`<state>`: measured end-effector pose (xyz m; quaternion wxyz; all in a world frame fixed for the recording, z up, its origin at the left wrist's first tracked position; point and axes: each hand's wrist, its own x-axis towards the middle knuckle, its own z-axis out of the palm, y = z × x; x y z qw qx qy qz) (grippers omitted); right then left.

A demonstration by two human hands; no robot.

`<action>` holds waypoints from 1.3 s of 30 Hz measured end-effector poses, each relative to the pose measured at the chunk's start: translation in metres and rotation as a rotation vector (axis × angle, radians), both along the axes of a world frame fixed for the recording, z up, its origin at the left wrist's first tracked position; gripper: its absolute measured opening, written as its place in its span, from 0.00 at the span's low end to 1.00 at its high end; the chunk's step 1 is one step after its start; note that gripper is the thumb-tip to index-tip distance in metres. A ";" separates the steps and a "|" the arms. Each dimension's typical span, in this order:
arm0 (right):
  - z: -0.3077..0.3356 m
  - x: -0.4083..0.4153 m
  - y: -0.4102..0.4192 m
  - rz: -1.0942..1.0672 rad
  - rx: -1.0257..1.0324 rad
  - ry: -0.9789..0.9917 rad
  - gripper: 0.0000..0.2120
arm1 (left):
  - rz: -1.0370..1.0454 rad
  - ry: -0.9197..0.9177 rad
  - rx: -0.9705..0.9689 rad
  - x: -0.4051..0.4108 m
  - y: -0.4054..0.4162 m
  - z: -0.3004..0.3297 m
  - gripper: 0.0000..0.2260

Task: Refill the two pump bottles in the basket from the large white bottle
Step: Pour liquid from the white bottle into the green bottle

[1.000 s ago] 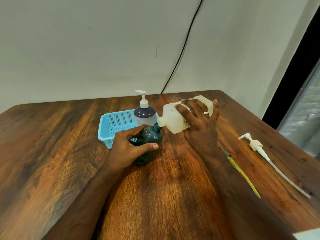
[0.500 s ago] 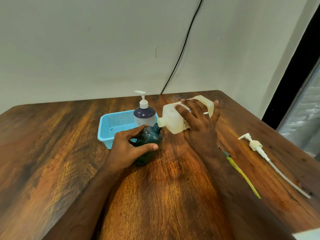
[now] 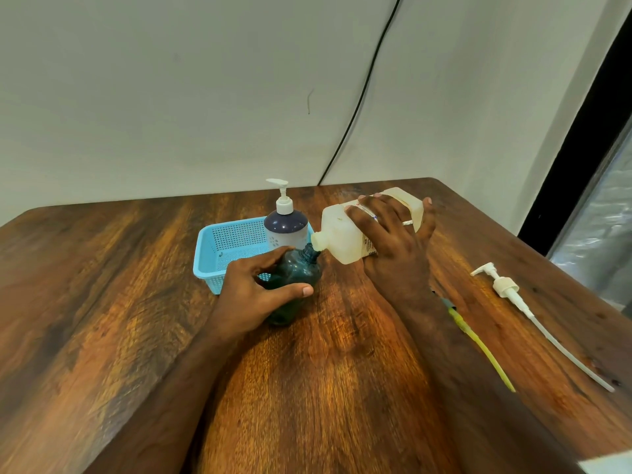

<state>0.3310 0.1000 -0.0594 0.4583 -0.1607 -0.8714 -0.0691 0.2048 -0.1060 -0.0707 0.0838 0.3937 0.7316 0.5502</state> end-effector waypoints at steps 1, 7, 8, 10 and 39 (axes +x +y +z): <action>0.000 0.000 0.000 -0.005 0.003 -0.003 0.34 | 0.000 0.001 -0.001 0.000 0.000 0.000 0.28; -0.001 0.000 0.000 -0.016 0.015 -0.005 0.35 | -0.006 0.005 -0.004 0.001 -0.001 0.001 0.29; -0.001 0.000 0.000 -0.018 0.015 -0.003 0.35 | -0.005 0.006 -0.005 0.001 -0.001 0.001 0.30; -0.002 0.000 0.000 -0.019 0.017 0.001 0.36 | -0.007 0.008 -0.006 0.000 -0.001 0.000 0.30; 0.001 0.001 0.000 -0.007 0.028 0.028 0.33 | 0.007 0.004 -0.011 0.001 0.000 0.001 0.28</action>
